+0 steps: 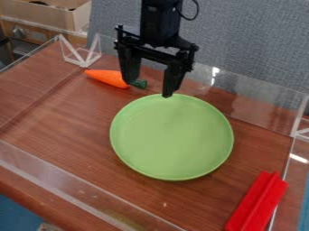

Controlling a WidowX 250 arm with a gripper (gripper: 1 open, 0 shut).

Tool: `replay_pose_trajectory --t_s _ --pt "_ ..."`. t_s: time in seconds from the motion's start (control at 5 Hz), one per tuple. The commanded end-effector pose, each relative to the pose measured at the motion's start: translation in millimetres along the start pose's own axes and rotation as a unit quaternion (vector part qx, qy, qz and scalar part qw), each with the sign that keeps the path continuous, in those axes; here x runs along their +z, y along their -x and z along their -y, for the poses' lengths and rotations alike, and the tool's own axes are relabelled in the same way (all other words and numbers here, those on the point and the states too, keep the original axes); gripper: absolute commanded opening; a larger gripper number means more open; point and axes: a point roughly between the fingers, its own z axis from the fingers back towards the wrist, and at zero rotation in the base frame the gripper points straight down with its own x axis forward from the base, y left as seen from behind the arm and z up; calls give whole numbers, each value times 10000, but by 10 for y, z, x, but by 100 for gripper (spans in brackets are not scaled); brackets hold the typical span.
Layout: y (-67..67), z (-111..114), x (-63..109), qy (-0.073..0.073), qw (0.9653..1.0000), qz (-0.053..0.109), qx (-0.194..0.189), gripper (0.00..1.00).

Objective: Put the red object on the green plate

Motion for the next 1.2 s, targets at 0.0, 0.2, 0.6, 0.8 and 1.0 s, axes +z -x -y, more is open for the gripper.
replay_pose_trajectory --t_s 0.0,0.2,0.6,0.8,1.0 --pt "86 162 -54 50 9999 -110 -95 100" --pt "172 483 -145 106 9984 -187 -526 100" --pt "171 1237 -416 153 9902 -285 -1358 100" --pt "291 1459 -557 237 9883 -236 -1488 100" --pt "432 1545 -712 308 9879 -256 -1495 100"
